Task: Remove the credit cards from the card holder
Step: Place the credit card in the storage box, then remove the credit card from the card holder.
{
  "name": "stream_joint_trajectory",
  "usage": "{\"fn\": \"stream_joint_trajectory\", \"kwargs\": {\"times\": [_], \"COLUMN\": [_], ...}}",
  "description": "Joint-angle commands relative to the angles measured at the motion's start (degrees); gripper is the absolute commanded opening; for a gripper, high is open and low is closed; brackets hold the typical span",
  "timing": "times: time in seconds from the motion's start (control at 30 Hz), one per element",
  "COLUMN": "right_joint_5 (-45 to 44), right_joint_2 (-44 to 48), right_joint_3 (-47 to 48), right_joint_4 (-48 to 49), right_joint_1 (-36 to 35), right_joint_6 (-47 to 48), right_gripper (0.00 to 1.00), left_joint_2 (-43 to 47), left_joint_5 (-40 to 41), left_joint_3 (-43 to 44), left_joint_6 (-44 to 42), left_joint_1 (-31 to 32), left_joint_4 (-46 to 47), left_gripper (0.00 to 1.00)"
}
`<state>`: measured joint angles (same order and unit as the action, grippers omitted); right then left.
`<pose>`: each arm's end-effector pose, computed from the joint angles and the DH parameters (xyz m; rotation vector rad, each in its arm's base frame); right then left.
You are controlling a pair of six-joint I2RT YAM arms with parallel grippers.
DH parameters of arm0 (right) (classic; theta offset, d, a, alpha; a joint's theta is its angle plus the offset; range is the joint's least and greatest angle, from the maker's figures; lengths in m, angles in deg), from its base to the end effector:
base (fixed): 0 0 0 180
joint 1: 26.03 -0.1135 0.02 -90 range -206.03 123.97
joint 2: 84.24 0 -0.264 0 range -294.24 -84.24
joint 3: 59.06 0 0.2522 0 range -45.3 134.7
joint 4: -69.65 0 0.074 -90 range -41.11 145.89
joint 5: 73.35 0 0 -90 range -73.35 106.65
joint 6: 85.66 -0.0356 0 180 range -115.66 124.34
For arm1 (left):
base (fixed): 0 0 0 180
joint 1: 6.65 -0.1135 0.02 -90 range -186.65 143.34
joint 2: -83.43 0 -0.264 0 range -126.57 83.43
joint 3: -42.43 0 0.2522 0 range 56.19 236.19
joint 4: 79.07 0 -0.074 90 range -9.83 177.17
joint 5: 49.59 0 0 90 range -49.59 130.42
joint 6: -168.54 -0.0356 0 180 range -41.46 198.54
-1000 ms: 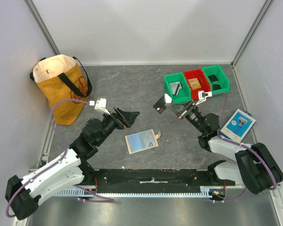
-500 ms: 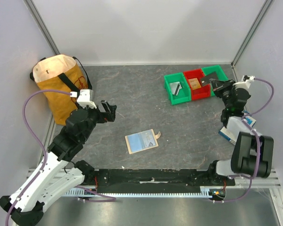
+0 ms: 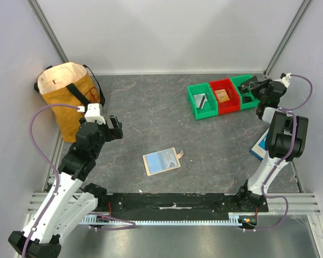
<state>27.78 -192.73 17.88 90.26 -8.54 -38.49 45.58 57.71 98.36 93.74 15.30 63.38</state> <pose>0.4080 -0.1214 0.2112 0.7699 1.6095 0.4909 0.1460 -0.0474 0.3178 -0.0915 1.8953 -0.1529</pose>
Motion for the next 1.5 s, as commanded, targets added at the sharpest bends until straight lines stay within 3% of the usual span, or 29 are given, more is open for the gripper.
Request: {"fn": "stream_joint_trajectory", "kwargs": {"times": [0.0, 0.23, 0.4, 0.63, 0.73, 0.87, 1.17, 1.47], "right_joint_5": [-2.18, 1.08, 2.66, -4.27, -7.35, -10.78, -8.42, -2.44], "right_joint_2": [-6.63, -14.47, -16.58, -12.72, -9.04, -2.63, 15.30, 31.04], "right_joint_3": [8.17, 14.78, 17.33, 15.14, 13.38, 10.75, 1.70, -10.17], "right_joint_4": [-1.84, -2.64, -5.80, -11.77, -14.94, -19.24, -24.70, -27.95], "right_joint_1": [0.26, -0.09, -1.06, -1.24, -1.15, -1.24, -8.78, -29.77], "right_joint_6": [2.13, 1.43, 2.31, 4.59, 6.52, 8.90, 17.07, 19.54], "right_gripper": [0.00, 0.00, 0.07, 0.48, 0.61, 0.70, 0.70, 0.69], "left_joint_2": [1.02, 0.23, -0.21, -0.04, 0.05, 0.05, -2.23, -4.78], "left_joint_5": [-0.95, -1.22, -2.09, -3.41, -4.55, -5.96, -14.39, -24.67], "left_joint_3": [-0.77, -0.95, -0.95, -1.04, -1.04, -0.95, -0.60, -1.56], "left_joint_6": [-2.98, -3.34, -3.34, -2.98, -2.72, -2.37, 0.79, 7.03], "left_joint_1": [-0.60, -0.77, -0.86, -0.86, -0.86, -0.86, -0.95, -0.77], "left_joint_4": [2.87, 2.87, 2.87, 2.79, 2.79, 2.79, 3.31, 4.62], "left_gripper": [0.96, 0.95, 0.95, 0.95, 0.95, 0.95, 0.93, 0.91]}}
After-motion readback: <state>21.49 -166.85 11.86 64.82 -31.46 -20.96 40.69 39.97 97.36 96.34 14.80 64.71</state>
